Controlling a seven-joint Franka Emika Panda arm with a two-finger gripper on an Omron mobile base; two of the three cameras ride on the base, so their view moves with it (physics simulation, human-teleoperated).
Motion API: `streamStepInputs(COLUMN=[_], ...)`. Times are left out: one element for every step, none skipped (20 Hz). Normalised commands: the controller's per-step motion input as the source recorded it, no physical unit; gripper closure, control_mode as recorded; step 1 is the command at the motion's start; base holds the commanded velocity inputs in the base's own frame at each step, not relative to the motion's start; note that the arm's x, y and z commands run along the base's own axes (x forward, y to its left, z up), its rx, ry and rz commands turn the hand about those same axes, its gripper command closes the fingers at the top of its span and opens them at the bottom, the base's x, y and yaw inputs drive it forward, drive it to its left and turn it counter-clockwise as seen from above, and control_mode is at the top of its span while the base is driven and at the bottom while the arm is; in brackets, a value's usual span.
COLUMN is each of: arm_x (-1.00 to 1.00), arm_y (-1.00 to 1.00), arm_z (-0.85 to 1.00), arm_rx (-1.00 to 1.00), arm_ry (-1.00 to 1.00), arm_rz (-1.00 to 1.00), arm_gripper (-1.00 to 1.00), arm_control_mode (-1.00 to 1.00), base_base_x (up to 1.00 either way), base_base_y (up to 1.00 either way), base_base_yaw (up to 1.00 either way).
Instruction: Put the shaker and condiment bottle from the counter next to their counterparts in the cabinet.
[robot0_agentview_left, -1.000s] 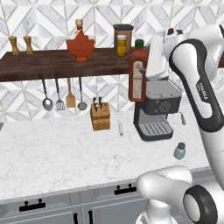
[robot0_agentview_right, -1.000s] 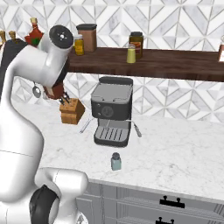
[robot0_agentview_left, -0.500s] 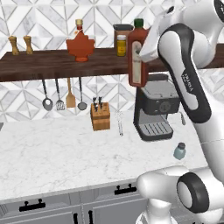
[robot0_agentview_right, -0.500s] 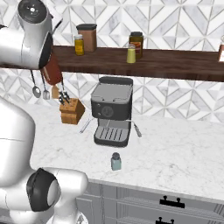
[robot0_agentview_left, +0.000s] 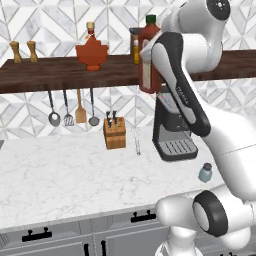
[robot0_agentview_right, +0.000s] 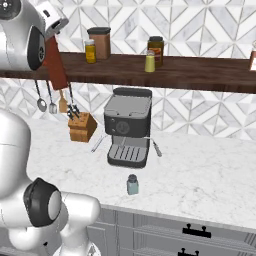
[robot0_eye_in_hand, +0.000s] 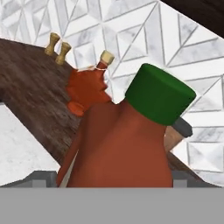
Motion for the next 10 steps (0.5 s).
streamStepInputs(arm_x=[0.43, 0.49, 0.54, 0.59, 0.57, 0.58, 0.53, 0.54, 0.54, 0.55], arm_y=[0.16, 0.15, 0.11, 0.07, 0.04, 0.05, 0.09, 0.11, 0.10, 0.10], arm_z=[0.00, 0.00, 0.02, 0.04, 0.08, 0.11, 0.09, 0.06, 0.05, 0.04], arm_rx=[0.11, 0.11, 0.09, 0.09, 0.09, 0.09, 0.09, 0.08, 0.08, 0.09], arm_ry=[-0.01, -0.04, -0.06, -0.06, -0.06, -0.06, -0.07, -0.09, -0.09, -0.09], arm_rz=[-0.26, -0.26, -0.26, -0.26, -0.26, -0.26, -0.25, -0.24, -0.24, -0.24], arm_gripper=[1.00, 1.00, 1.00, 1.00, 1.00, 1.00, 1.00, 1.00, 1.00, 1.00], arm_control_mode=[-1.00, -1.00, -1.00, -1.00, -1.00, -1.00, -1.00, -1.00, -1.00, -1.00], base_base_x=[0.00, 0.00, 0.00, 0.00, 0.00, 0.00, 0.00, 0.00, 0.00, 0.00], base_base_y=[0.00, 0.00, 0.00, 0.00, 0.00, 0.00, 0.00, 0.00, 0.00, 0.00], base_base_yaw=[0.00, 0.00, 0.00, 0.00, 0.00, 0.00, 0.00, 0.00, 0.00, 0.00])
